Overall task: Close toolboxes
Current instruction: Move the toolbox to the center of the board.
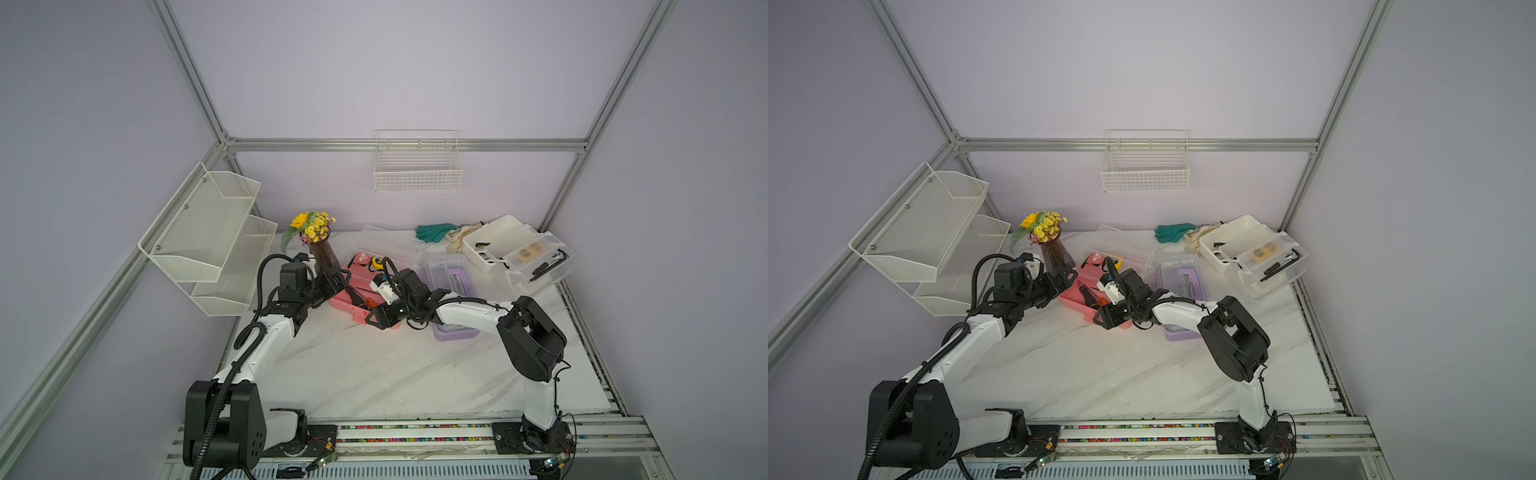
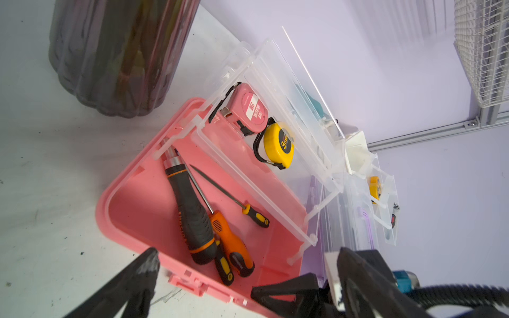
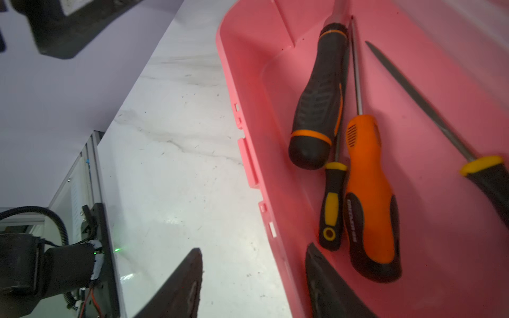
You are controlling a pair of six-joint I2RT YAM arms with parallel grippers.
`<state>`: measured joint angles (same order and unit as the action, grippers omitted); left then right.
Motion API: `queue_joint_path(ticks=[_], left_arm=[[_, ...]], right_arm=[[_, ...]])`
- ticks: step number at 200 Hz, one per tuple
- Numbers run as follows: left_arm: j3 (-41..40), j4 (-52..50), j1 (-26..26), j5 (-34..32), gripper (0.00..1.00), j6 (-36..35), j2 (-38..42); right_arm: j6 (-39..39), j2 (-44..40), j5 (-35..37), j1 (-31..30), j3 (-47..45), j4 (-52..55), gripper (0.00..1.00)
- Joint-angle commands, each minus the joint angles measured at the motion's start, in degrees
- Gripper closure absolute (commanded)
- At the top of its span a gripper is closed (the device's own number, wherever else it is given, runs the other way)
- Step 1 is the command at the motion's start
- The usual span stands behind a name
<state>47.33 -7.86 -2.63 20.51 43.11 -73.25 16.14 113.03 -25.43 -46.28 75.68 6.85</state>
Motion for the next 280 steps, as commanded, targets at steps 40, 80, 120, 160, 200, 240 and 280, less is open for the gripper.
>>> queue_joint_path(ticks=[40,80,120,160,200,240,280], left_arm=[[-4.22,-1.60,1.77,-9.65,0.00,1.27,6.54],[-6.25,-2.33,2.87,-14.56,0.00,1.23,9.14],[-7.60,-3.60,4.20,-16.32,0.00,2.68,9.66],[-8.21,-3.54,4.68,-15.72,0.00,2.44,8.60],[-9.59,-2.62,4.81,-15.17,0.00,2.94,7.39],[-11.03,-0.60,4.84,-14.26,0.00,3.47,6.10],[-9.95,0.27,4.88,-11.65,0.00,2.79,2.63]], right_arm=[[3.80,1.94,-7.40,-8.16,-1.36,2.19,0.39],[1.25,-0.92,-2.97,-9.08,-1.73,3.40,0.39],[2.42,-8.59,3.93,-4.83,-3.08,3.17,0.39],[6.18,-13.76,3.29,3.23,-4.59,0.33,0.44],[7.73,-15.38,9.95,7.63,-3.61,0.90,0.50],[11.11,-15.81,12.32,9.98,-6.80,0.97,0.58],[13.87,-18.45,17.34,10.11,-12.09,2.99,0.60]])
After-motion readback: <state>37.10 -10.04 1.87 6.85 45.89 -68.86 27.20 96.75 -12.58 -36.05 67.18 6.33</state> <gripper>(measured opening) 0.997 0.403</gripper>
